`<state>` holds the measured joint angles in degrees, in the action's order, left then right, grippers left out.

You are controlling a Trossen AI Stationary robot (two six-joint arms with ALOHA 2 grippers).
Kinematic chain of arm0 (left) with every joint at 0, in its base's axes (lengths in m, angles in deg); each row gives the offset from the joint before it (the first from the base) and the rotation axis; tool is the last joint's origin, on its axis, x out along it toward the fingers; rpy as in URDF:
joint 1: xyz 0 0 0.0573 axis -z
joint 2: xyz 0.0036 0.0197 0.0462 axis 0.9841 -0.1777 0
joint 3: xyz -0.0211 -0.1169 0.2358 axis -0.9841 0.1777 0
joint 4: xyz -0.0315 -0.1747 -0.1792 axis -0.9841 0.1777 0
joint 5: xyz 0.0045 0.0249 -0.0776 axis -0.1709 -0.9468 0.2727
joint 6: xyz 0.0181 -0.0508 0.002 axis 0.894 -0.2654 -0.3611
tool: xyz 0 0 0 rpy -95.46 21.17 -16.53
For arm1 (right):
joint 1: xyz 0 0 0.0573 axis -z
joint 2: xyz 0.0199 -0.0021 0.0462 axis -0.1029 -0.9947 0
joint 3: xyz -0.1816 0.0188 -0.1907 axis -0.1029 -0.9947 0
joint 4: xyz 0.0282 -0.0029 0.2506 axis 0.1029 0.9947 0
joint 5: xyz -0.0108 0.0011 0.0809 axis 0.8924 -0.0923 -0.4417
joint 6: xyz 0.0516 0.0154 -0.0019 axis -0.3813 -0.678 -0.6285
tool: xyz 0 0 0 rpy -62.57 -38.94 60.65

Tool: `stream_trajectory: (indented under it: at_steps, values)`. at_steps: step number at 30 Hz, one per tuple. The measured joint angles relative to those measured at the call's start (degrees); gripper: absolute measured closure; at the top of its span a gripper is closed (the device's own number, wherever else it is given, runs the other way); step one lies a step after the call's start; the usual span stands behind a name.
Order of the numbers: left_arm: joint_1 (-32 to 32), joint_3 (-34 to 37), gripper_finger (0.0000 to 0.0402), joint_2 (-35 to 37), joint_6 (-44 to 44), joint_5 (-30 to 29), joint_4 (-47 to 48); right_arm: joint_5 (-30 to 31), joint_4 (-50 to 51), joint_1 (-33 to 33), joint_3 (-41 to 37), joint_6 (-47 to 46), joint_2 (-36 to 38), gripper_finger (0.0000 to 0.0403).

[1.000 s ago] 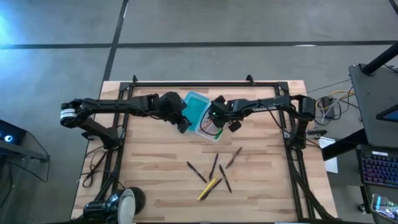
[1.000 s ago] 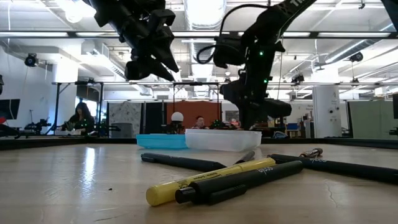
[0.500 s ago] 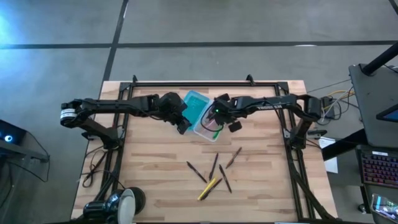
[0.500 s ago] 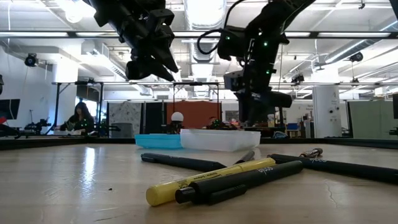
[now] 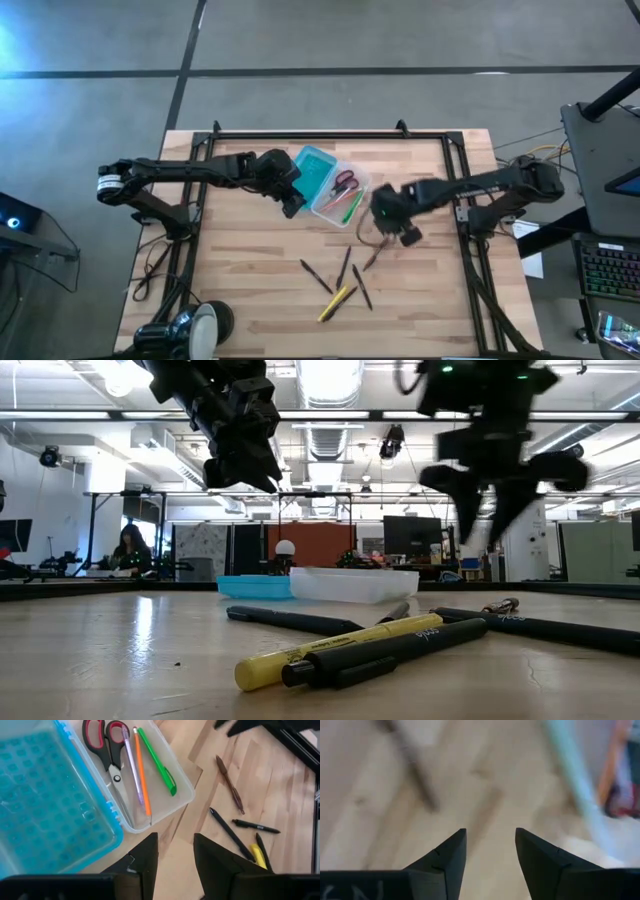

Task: Pick & place school supplies into a supply box
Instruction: Put the brown pen into the blue supply box

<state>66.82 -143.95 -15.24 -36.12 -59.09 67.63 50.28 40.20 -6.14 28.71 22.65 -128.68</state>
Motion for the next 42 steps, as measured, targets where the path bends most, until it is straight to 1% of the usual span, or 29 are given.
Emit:
stream_trajectory:
  at_steps: [5, 7, 10, 15, 19, 21, 25, 28, 34, 36, 39, 42]
  values:
    - [0.0, 0.0, 0.0294, 0.0, 0.6, 0.0, -0.1, 0.2, -5.3, -9.0, -5.4, 2.6, 1.5, 0.0245]
    - [0.0, 0.0, 0.0294, 0.0, 0.6, 0.0, -0.1, 1.1, -8.7, -10.9, -6.4, 2.5, 1.3, 0.0246]
    - [0.0, 0.0, 0.0294, 0.0, 0.5, 0.0, -0.1, 1.2, -11.9, -11.9, -6.8, 0.1, -0.2, 0.0246]
    - [0.0, 0.0, 0.0294, 0.0, 0.3, 0.0, -0.1, 0.9, -14.0, -11.9, -6.6, -4.2, -4.1, 0.0248]
    - [0.1, 0.0, 0.0294, 0.0, 0.1, 0.0, -0.1, -1.9, -14.1, -11.9, -5.6, -5.0, -8.2, 0.0257]
    - [0.1, 0.0, 0.0294, 0.0, -0.5, 0.0, -0.1, -2.2, -14.0, -11.9, -5.1, -5.0, -10.3, 0.0263]
    - [0.1, 0.0, 0.0294, 0.0, -1.0, 0.0, -0.1, -2.4, -13.4, -11.8, -3.9, -5.3, -12.9, 0.028]
    - [0.2, 0.0, 0.0294, 0.0, -1.6, 0.0, -0.1, -2.7, -13.0, -11.7, -3.6, -6.1, -13.8, 0.0305]
    - [0.4, 0.6, 0.0294, 0.0, -2.1, 0.0, -0.6, -3.3, -12.3, -10.7, -3.7, -10.2, -13.5, 0.0378]
    - [0.4, 1.0, 0.0294, 0.0, -2.4, 0.0, -0.8, -3.3, -11.9, -10.4, -3.5, -12.5, -12.6, 0.0383]
    - [0.5, 1.4, 0.0294, 0.0, -2.2, 0.0, -1.2, -0.5, -8.4, -9.4, -2.2, -16.1, -9.5, 0.0384]
    - [0.5, 2.3, 0.0294, 0.0, -1.4, -0.4, -2.3, 2.4, -6.6, -7.9, 1.1, -15.0, -4.4, 0.0385]
